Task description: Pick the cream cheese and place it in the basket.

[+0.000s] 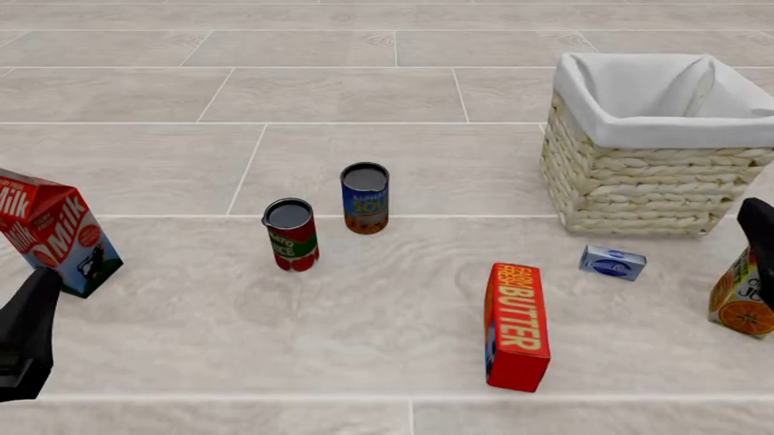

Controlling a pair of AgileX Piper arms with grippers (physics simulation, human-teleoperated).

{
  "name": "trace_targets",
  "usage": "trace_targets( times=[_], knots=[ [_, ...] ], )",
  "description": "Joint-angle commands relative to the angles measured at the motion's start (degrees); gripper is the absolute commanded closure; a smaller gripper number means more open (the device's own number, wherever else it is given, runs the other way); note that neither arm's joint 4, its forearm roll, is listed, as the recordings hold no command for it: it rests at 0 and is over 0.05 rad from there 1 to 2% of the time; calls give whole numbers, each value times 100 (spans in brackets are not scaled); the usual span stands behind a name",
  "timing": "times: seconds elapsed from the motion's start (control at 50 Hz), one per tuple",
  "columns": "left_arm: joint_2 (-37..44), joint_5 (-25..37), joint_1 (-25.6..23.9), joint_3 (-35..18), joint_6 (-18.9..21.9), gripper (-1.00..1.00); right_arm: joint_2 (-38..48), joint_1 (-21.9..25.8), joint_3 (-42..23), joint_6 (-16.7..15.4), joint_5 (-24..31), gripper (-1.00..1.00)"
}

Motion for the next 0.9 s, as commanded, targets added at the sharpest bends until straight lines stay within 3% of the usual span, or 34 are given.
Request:
trace_targets(
  times=[0.02, 0.12, 0.18, 0.24, 0.26, 0.38, 0.5, 0.62, 0.9],
  knots=[
    [0, 0, 0, 0, 0, -100, 1087, -126, -526, -821, 412, -100],
    [0, 0, 0, 0, 0, -100, 1333, -150, -729, -1026, 632, -100],
    [0, 0, 0, 0, 0, -100, 1589, -6, -895, -949, 866, -100],
    [0, 0, 0, 0, 0, -100, 1835, 85, -861, -1293, 976, -100],
    [0, 0, 0, 0, 0, -100, 1918, 97, -903, -1230, 1020, -100],
    [0, 0, 0, 0, 0, -100, 2284, 334, -1022, -1587, 1334, -100],
    [0, 0, 0, 0, 0, -100, 2751, 213, -1206, -2096, 1475, -100],
    [0, 0, 0, 0, 0, -100, 3145, 80, -1292, -2390, 1440, -100],
    [0, 0, 0, 0, 0, -100, 4090, -19, -1423, -2603, 1084, -100]
  ],
)
